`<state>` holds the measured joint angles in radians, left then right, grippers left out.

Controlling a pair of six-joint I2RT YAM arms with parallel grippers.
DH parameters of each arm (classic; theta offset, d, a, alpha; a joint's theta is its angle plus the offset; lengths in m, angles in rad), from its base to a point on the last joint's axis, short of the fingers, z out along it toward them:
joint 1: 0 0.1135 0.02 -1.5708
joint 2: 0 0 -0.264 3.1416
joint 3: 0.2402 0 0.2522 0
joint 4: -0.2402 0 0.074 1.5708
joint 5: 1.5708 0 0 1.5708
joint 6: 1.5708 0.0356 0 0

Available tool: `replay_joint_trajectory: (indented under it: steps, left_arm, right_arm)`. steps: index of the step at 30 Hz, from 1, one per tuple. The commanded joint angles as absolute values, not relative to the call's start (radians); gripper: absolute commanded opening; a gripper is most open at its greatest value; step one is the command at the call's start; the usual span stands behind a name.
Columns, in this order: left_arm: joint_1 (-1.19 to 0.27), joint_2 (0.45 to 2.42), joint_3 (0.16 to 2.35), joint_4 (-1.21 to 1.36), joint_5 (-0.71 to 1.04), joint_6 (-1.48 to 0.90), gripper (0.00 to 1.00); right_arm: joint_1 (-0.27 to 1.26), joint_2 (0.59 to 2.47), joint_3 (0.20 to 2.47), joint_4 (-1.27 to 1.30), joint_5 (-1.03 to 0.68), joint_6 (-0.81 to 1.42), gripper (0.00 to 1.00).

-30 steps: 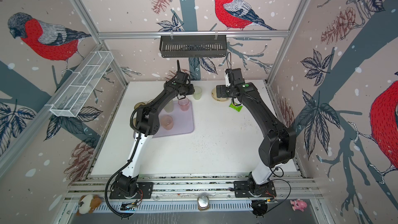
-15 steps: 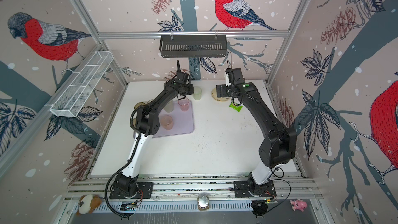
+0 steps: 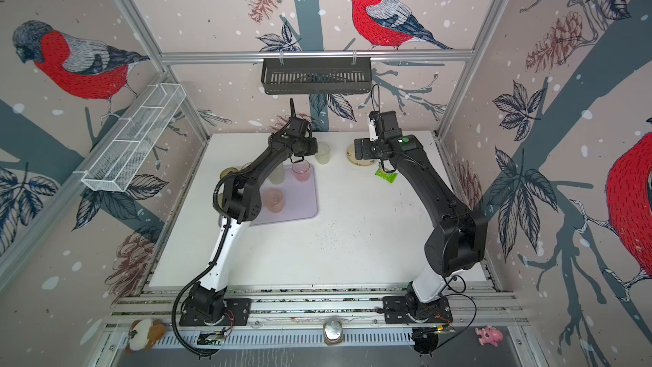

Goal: Place the glasses into the tray
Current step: 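Lift the light green cup and carry it toward the tray, left gripper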

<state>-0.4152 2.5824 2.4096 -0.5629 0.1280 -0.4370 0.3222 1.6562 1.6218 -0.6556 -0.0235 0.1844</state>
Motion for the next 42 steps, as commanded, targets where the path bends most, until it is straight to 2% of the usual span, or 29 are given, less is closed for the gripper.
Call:
replay_joint_trajectory:
  steps: [1, 11, 14, 17, 42]
  left_arm:
    - [-0.413, 2.571, 2.412, -0.555, 0.124, -0.427, 0.13]
    - [-0.413, 2.559, 2.412, -0.56, 0.12, -0.42, 0.09]
    - [-0.413, 2.555, 2.411, -0.566, 0.118, -0.414, 0.02]
    - [-0.412, 2.547, 2.411, -0.568, 0.115, -0.409, 0.0]
    - [-0.417, 2.355, 2.347, -0.665, 0.069, -0.373, 0.0]
  right_arm:
    - [0.323, 1.645, 1.626, -0.643, -0.018, 0.184, 0.94]
    - [0.326, 1.647, 1.626, -0.637, -0.028, 0.184, 0.94]
    - [0.325, 1.645, 1.625, -0.635, -0.026, 0.184, 0.94]
    - [0.326, 1.644, 1.624, -0.635, -0.026, 0.184, 0.94]
    - [0.349, 1.624, 1.603, -0.571, -0.023, 0.199, 0.96]
